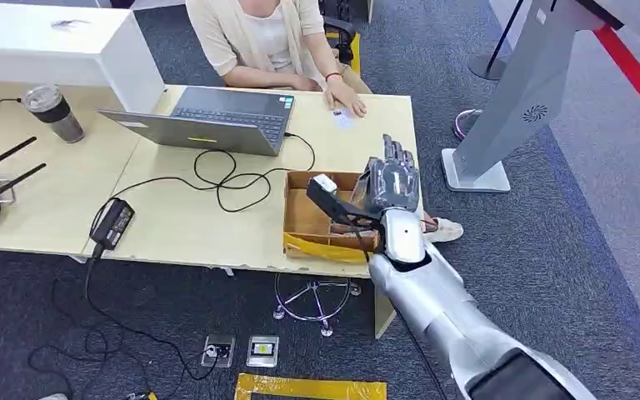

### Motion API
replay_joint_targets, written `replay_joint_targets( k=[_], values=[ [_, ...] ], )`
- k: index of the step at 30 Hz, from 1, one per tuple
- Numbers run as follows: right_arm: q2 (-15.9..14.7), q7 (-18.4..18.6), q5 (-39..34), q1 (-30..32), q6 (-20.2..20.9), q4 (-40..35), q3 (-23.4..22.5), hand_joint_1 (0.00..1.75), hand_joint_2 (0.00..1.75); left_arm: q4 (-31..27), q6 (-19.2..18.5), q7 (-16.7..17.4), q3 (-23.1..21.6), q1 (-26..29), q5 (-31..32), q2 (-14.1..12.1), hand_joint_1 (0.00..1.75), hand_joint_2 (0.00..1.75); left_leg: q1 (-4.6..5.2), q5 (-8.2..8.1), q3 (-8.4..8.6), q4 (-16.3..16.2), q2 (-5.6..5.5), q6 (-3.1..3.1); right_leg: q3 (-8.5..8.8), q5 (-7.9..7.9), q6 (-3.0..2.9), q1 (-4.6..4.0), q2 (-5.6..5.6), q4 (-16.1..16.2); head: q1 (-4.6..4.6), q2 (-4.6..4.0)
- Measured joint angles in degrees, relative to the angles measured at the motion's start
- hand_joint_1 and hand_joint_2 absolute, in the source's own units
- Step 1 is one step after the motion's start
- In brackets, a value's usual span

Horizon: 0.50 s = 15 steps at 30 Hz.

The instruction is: Pass the card to the sensor for recognition and then transmit it.

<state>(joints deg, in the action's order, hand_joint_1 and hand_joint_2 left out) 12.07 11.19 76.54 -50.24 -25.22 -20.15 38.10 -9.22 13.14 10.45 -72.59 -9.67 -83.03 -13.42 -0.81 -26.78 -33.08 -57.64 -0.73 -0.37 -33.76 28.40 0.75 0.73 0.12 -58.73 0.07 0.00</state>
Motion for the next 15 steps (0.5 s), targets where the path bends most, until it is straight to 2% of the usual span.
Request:
replay_joint_targets(
  k=[9, 15],
  values=[
    [-0.6, 1.1, 2.6, -4.5, 0.2, -1.0, -2.1, 1.75, 1.75, 0.0, -1.0, -0.1, 0.0, 0.0, 0.4, 0.0, 0.00, 0.00, 0.00, 0.00, 0.00, 0.0, 0.00, 0.00, 0.00, -0.01, -0.02, 0.00, 0.00, 0.0, 0.00, 0.00],
    [-0.6, 1.7, 3.5, -5.2, 0.3, -1.5, -2.8, 1.75, 1.75, 0.0, -0.7, -0.1, 0.0, 0.0, 0.4, 0.0, 0.00, 0.00, 0.00, 0.00, 0.00, 0.0, 0.00, 0.00, 0.00, -0.02, -0.02, 0.00, -0.01, 0.0, -0.02, 0.00]
  ],
)
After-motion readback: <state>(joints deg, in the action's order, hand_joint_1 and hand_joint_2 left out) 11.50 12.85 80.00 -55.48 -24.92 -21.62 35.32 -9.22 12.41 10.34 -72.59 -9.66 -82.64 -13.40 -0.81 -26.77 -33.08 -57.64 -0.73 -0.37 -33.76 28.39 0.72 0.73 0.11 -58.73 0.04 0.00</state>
